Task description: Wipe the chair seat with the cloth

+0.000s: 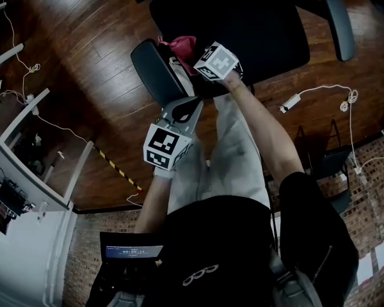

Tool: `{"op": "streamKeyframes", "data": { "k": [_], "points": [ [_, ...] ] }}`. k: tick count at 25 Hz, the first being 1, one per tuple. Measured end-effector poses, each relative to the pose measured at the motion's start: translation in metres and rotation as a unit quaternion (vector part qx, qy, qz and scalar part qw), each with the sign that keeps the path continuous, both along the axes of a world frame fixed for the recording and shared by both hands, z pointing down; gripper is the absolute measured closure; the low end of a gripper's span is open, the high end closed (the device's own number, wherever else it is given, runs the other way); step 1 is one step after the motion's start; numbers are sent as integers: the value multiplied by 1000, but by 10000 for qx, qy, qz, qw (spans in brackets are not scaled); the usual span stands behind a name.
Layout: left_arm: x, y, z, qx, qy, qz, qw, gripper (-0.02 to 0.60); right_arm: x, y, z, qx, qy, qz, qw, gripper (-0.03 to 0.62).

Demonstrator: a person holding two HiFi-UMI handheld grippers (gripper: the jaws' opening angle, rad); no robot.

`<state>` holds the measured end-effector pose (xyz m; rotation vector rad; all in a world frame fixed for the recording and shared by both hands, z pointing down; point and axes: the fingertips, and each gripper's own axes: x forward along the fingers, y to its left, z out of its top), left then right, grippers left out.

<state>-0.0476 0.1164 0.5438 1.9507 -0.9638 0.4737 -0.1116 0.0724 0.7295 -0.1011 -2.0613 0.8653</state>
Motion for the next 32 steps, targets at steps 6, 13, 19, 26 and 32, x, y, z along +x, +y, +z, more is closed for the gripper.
{"op": "streamKeyframes", "data": {
  "k": [6, 13, 19, 26, 32],
  "points": [
    [11, -2, -3, 27, -79, 111, 9999, 591, 51, -33, 21, -143, 395, 706, 9966, 525],
    [32, -3, -7, 39, -169, 189, 9997, 591, 127, -74, 36, 323, 891, 990, 9906, 525],
    [65, 0, -10, 48, -150, 234, 9996, 591, 187, -116, 38, 656, 1184, 1127, 9844, 525],
    [94, -1, -11, 60, -147, 224, 9996, 591, 251, -163, 34, 992, 1571, 1431, 9721, 525],
    [114, -7, -16, 101, -184, 198, 9996, 591, 297, -192, 25, 1317, 1822, 1707, 9593, 525]
  ]
}}
